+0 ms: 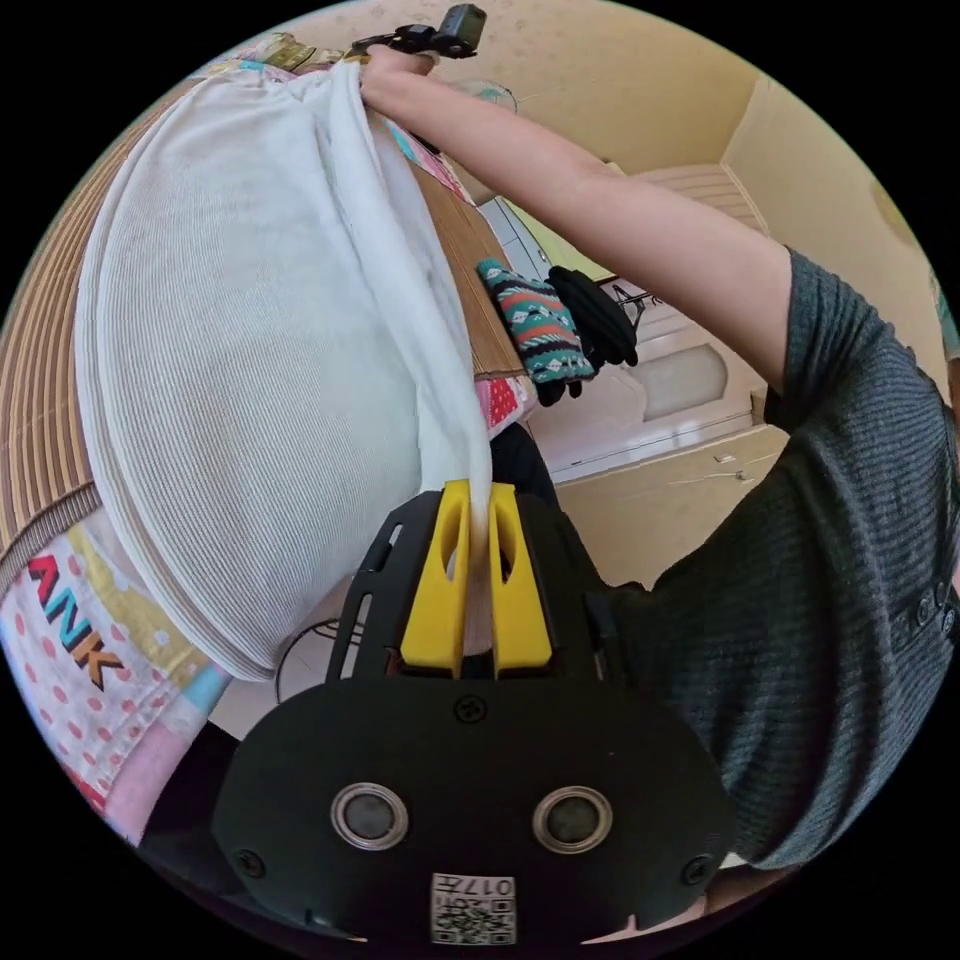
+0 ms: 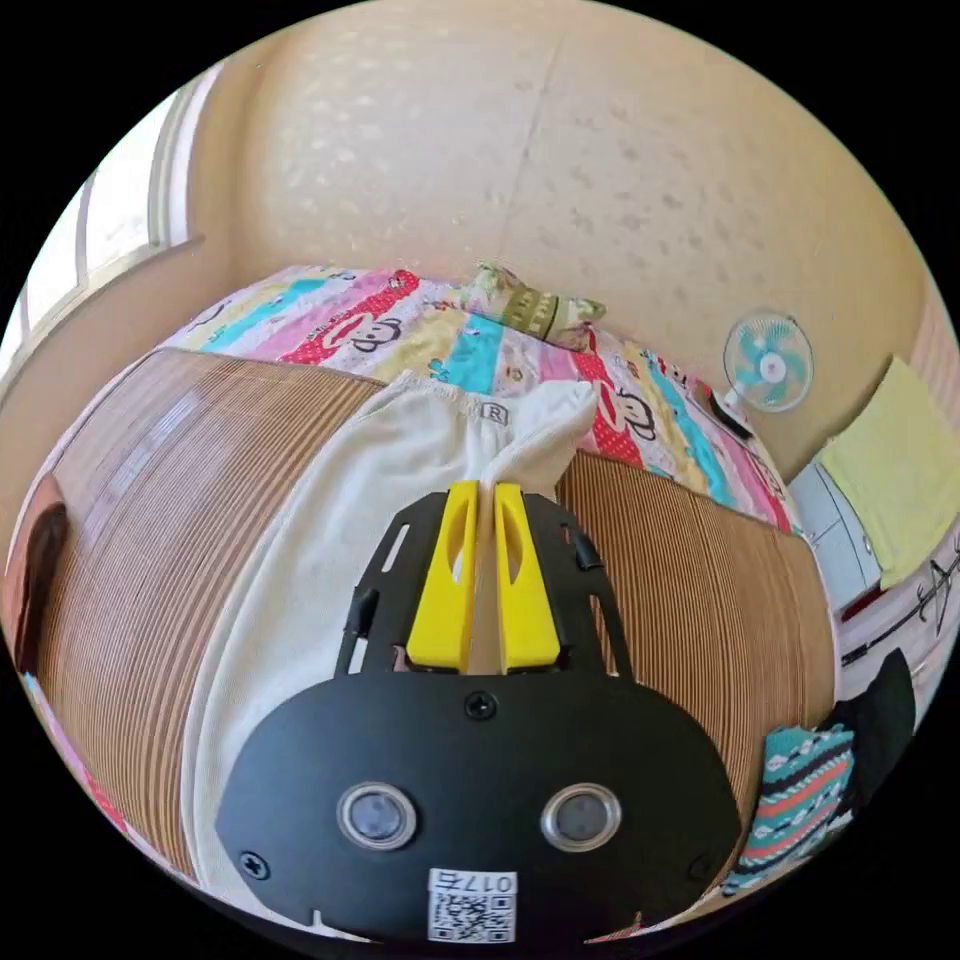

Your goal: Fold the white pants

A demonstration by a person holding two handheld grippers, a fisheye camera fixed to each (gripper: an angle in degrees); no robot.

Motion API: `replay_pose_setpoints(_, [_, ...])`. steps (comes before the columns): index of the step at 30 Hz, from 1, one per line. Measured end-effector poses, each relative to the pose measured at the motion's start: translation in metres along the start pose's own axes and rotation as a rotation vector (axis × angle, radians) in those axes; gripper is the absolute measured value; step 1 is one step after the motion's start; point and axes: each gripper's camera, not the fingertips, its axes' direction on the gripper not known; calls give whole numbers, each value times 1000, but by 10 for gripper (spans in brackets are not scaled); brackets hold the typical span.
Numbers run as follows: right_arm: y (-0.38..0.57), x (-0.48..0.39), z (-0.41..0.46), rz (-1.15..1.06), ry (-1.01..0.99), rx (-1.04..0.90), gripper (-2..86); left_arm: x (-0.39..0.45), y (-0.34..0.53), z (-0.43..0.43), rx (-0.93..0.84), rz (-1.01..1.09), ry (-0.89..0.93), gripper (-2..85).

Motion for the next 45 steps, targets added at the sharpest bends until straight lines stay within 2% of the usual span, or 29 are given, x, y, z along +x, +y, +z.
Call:
replay_pose_setpoints(3, [-22, -67, -1, -26, -141, -14, 26, 8, 25, -17, 5, -20, -113, 30])
replay_pose_setpoints(6, [-40, -85, 56, 90, -341, -206, 23, -2, 56, -31, 28, -136, -302, 36])
replay_pose_setpoints(8, [-30, -75, 86, 174, -547, -279, 20, -9, 71, -38, 37, -177, -329, 38])
replay_pose_setpoints(12, [19, -53, 67, 194, -782, -220, 18, -19, 85, -49, 90, -201, -235, 40])
replay_pose_setpoints(16, [125, -45, 14, 37, -774, -292, 18, -24, 80, -51, 79, -243, -256, 69])
replay_pose_setpoints(20, [249, -32, -64, -60, -737, -362, 22, -7, 78, -61, 165, -197, -330, 87])
replay_pose_setpoints(23, [316, -24, -106, -123, -734, -425, 19, -12, 66, -57, 126, -194, -334, 86])
replay_pose_setpoints(27, [349, 2, -145, -88, -718, -478, 17, -18, 50, -64, 126, -190, -357, 79])
replay_pose_setpoints(32, [376, 39, -188, 38, -606, -454, 23, -24, 34, -66, 152, -241, -377, 65])
replay_pose_setpoints(37, [397, 53, -219, 148, -640, -420, 20, -9, 40, -71, 180, -220, -352, 41])
replay_pose_setpoints(39, [403, 61, -230, 189, -663, -403, 19, 16, 54, -93, 285, -111, -269, 34])
replay_pose_setpoints(42, [413, 77, -248, 232, -678, -366, 19, 10, 80, -116, 425, -146, -146, 28])
replay_pose_setpoints(43, [418, 81, -251, 236, -670, -361, 19, 5, 85, -116, 422, -190, -173, 27])
replay_pose_setpoints(45, [423, 87, -251, 243, -649, -386, 23, -16, 93, -101, 304, -380, -369, 29])
